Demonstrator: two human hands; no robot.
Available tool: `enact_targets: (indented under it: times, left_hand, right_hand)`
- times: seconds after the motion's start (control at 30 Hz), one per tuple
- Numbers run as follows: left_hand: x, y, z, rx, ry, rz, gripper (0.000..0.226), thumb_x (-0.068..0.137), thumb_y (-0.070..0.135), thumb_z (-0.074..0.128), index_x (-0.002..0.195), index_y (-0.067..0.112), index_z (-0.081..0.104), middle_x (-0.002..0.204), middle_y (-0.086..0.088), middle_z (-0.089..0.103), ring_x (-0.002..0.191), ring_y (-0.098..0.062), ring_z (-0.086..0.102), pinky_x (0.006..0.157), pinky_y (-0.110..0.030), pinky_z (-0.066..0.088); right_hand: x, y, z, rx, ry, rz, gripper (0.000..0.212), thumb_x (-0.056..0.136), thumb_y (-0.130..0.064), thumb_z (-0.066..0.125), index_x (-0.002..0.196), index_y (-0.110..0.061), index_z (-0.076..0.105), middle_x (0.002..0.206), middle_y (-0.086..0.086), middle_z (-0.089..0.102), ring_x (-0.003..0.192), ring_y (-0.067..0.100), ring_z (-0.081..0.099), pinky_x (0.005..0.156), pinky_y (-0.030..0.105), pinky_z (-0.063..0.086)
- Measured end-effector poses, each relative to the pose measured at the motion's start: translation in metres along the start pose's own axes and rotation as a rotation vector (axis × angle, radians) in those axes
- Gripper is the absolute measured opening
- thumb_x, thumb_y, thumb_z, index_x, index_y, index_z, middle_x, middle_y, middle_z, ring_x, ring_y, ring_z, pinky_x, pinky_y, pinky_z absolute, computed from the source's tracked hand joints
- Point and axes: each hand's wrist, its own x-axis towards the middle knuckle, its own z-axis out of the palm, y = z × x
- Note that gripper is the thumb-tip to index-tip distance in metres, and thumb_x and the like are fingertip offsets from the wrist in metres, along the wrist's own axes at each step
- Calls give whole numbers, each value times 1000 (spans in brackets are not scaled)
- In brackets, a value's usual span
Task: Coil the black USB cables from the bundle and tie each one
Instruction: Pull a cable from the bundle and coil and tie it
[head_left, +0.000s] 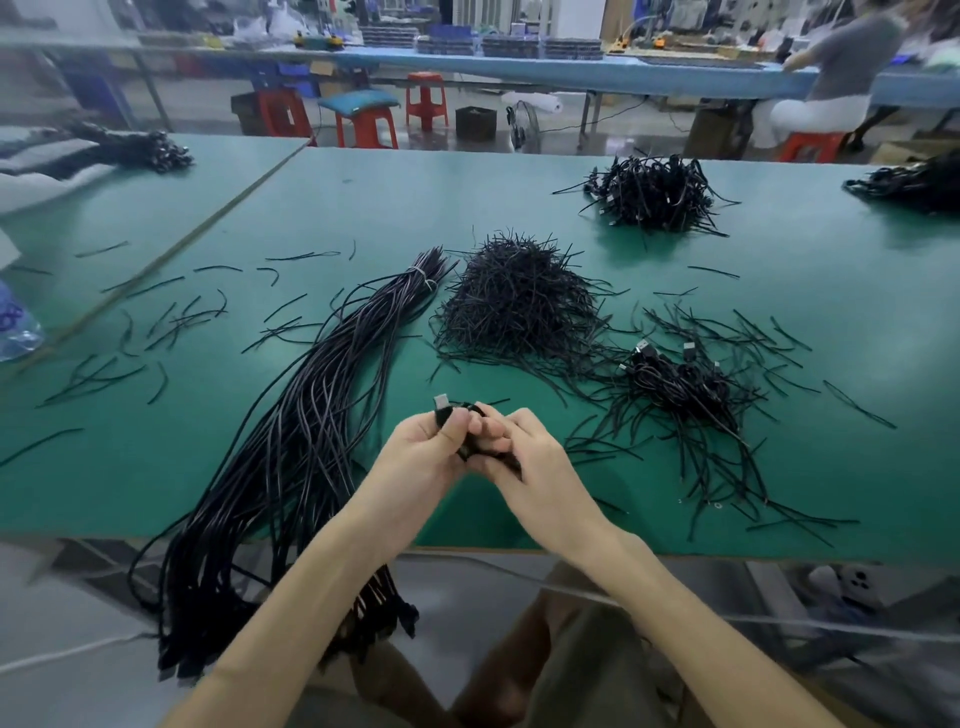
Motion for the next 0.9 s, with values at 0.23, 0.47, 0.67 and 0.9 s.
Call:
enact_targets:
  times: [0.23,0.47,0.67,0.9]
  left_hand:
    - [7,0,-5,474,84,122,27,100,27,57,85,18,78,92,-2,75,98,-27,68,94,-38,53]
    - [10,1,-20,504,113,47,20,98,15,64,86,1,72,71,-14,71,65,-21,66,66,-30,54]
    - [17,7,-26,536,-42,-13,18,98,10,61,89,-4,69,74,-11,71,70,-25,67,65,-33,54]
    - [19,15,-36,573,-82,-52,17,86,5,77,99,-2,69,77,-13,74,72,-24,72,59,-29,55]
  right_hand:
    - [9,8,2,-23,3,-36,47,98,-3,60,143,-14,52,100,-6,46,95,14,57,94,38,53]
    - [5,14,6,-43,0,-40,48,94,-17,68,138,-20,52,110,-12,48,101,4,53,93,21,45]
    - [8,18,3,40,-13,27,61,91,-20,75,146,-21,50,113,-13,59,107,-1,54,96,13,39]
    - [9,20,2,75,-12,38,54,84,-18,78,136,-26,63,83,-5,50,78,8,50,76,18,40]
